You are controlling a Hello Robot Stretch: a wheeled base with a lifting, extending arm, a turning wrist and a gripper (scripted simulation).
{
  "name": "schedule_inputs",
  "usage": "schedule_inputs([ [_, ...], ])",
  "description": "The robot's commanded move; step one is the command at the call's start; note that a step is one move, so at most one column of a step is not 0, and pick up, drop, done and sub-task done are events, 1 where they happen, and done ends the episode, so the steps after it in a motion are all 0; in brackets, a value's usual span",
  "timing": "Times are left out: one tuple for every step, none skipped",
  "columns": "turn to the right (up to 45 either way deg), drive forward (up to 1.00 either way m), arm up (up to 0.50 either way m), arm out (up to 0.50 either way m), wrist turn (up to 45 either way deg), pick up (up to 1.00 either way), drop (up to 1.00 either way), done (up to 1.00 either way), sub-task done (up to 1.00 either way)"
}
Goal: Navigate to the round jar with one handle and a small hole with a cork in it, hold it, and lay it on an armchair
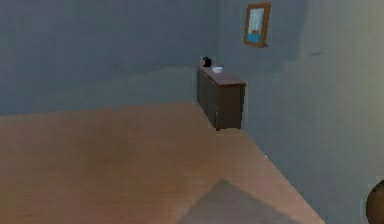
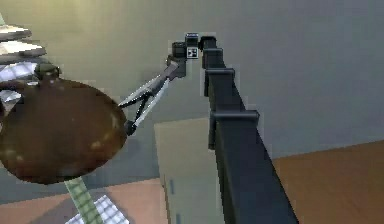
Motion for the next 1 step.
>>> schedule_inputs([
  [0.0,0.00,0.00,0.00,45.0,0.00,0.00,0.00,0.00],
])
